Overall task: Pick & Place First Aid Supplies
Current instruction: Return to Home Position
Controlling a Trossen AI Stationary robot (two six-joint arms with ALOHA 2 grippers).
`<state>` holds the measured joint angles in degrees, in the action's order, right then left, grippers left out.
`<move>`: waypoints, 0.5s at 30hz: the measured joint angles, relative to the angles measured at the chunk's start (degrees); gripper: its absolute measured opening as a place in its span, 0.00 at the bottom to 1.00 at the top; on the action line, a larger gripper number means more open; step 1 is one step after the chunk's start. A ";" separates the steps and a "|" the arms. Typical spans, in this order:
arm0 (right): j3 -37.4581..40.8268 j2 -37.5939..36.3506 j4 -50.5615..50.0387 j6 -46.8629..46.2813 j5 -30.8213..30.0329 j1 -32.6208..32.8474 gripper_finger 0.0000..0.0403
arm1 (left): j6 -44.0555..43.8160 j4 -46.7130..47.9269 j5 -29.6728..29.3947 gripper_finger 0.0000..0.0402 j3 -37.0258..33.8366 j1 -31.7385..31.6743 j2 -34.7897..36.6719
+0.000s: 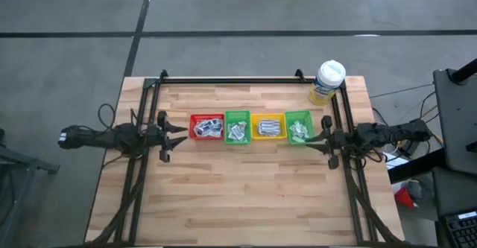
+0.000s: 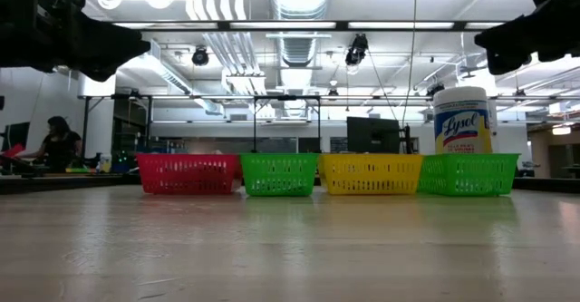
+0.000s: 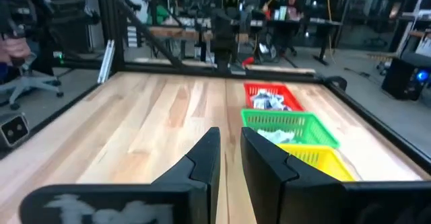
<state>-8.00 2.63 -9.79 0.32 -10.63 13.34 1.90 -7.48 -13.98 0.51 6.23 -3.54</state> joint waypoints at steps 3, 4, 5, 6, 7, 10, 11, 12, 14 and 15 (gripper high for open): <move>-0.62 -0.05 -2.77 -0.01 -0.84 0.02 0.14 | 0.63 0.97 0.01 0.38 -0.02 -1.84 0.64; -0.78 -0.07 -3.50 -0.14 -2.05 0.00 0.14 | 0.64 1.17 0.27 0.38 -0.02 -2.37 0.78; -0.78 -0.15 -3.84 -0.12 -3.32 0.00 0.14 | 0.69 1.33 0.96 0.38 -0.02 -2.85 0.91; -0.78 -0.15 -3.90 -0.09 -4.46 0.00 0.14 | 0.69 1.35 1.91 0.38 -0.02 -3.24 1.02; -0.70 -0.15 -3.77 0.05 -4.86 0.00 0.14 | 0.64 1.51 3.07 0.38 -0.02 -3.55 1.14; -0.34 -0.11 -3.78 0.19 -5.39 0.00 0.14 | -0.04 2.33 5.60 0.38 -0.04 -3.79 1.17; -0.13 -0.11 -3.75 0.32 -5.44 0.00 0.14 | -0.18 2.63 5.60 0.38 -0.04 -3.79 1.17; 0.20 -0.13 -3.77 0.26 -5.44 0.01 0.14 | -0.29 2.88 5.62 0.38 -0.04 -3.79 1.17; 1.18 -0.13 -3.60 -0.68 -5.49 0.00 0.14 | -0.50 3.22 5.62 0.38 -0.07 -3.79 1.17; 1.84 -0.13 -3.58 -1.29 -5.51 0.00 0.14 | -0.51 3.29 5.62 0.38 -0.07 -3.79 1.17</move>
<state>-6.16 2.50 -13.37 -0.96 -16.14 13.34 1.39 -4.18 -8.36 0.45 2.44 -2.37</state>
